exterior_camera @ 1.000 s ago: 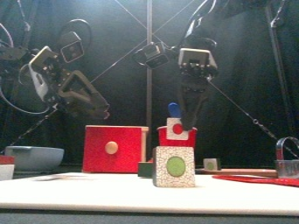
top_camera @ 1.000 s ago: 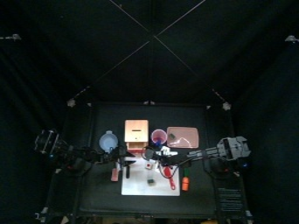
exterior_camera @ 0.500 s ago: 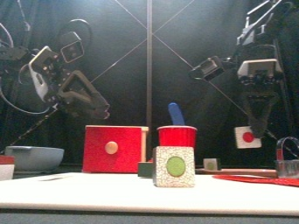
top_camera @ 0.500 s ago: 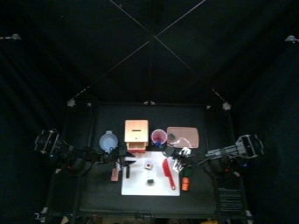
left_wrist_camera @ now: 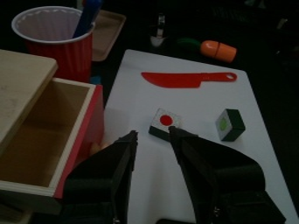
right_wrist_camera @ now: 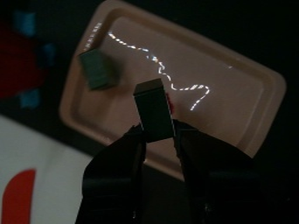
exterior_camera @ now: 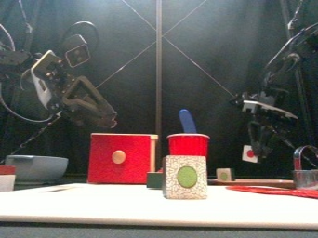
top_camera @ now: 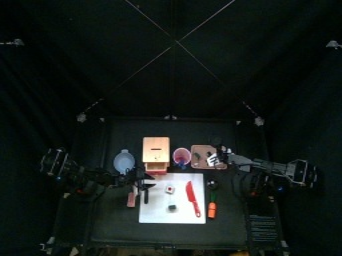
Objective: Place sushi on board then cut the sushi with the knife then place the pieces on the plate
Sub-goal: Place the 4 sushi pieces on the plate
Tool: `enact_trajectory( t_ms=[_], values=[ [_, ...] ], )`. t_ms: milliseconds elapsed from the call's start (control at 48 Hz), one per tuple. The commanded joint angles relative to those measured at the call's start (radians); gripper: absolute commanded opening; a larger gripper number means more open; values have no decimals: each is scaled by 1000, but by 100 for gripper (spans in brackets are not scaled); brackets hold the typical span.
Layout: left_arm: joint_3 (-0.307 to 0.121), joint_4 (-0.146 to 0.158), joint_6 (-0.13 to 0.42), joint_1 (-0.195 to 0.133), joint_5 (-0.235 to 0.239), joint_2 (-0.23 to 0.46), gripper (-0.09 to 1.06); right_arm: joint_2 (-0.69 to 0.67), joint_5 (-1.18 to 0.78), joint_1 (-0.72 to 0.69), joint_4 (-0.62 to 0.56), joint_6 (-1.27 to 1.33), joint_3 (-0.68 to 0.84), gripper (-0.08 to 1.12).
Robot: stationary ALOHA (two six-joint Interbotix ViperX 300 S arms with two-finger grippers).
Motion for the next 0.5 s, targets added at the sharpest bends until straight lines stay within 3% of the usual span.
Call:
enact_trajectory(
  t_ms=[21,500],
  values=[
    [-25,2,0,-3,-5,0,76,37,-28,-51,0,-3,-9,59],
    [-21,2,0,-11,9,6,76,164,-161,-20,74,-2,-37,73]
  ],
)
